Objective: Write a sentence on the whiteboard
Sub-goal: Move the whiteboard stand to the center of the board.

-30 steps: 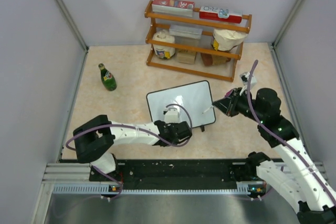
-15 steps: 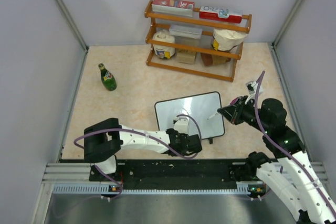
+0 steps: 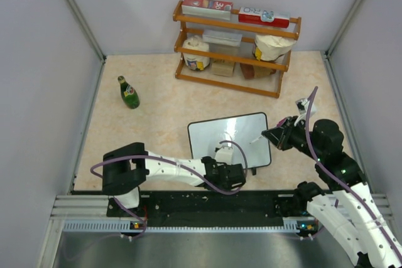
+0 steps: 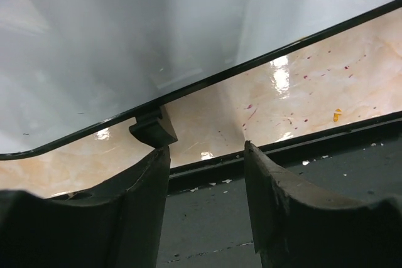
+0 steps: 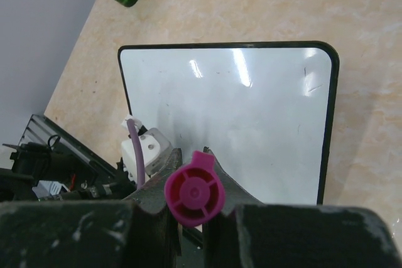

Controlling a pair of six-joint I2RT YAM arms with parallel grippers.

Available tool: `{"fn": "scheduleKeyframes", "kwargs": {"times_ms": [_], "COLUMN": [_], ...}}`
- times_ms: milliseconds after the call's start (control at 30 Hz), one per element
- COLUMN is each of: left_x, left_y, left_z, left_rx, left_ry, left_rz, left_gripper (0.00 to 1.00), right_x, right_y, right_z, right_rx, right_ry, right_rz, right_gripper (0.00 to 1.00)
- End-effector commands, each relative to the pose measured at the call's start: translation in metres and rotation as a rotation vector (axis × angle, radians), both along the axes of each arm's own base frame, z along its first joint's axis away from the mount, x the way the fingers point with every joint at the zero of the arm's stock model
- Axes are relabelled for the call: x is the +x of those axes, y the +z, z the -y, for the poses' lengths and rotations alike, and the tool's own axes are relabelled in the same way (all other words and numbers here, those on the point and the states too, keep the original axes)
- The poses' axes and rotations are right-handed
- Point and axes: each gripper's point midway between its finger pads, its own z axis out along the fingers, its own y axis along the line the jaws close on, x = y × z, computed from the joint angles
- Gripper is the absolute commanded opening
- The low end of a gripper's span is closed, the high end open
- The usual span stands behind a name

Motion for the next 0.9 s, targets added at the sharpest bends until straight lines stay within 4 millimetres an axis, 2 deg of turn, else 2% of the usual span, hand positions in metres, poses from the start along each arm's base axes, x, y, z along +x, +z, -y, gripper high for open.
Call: {"fn": "scheduleKeyframes", "kwargs": {"times_ms": [0, 300, 600, 867], "left_x": [-0.003, 0.0, -0.012, -0.005], "left_y": [0.003, 0.007, 0.004, -0.008], "left_z": [0.023, 0.037, -0.003, -0.029], "left_rx": [-0.057, -0.084, -0.098, 0.011], "left_ry": [-0.055, -0.109, -0.046, 0.025], "left_rz": [-0.007, 0.017, -0.005, 0.011], "left_gripper": [0.55, 0.54, 0.54, 0.59], "right_x": [0.003, 0.005, 0.007, 0.009], "right_y": [0.004, 0.0, -0.007, -0.008], "right_z": [0.005, 0.007, 0.007, 0.007], "right_rx": [-0.013, -0.022, -0.034, -0.042], "right_ry": [-0.021, -0.032, -0.035, -0.035], "right_rz": [0.03, 0.022, 0.006, 0.005], "right_gripper": [0.0, 0.0, 0.0, 0.0]}}
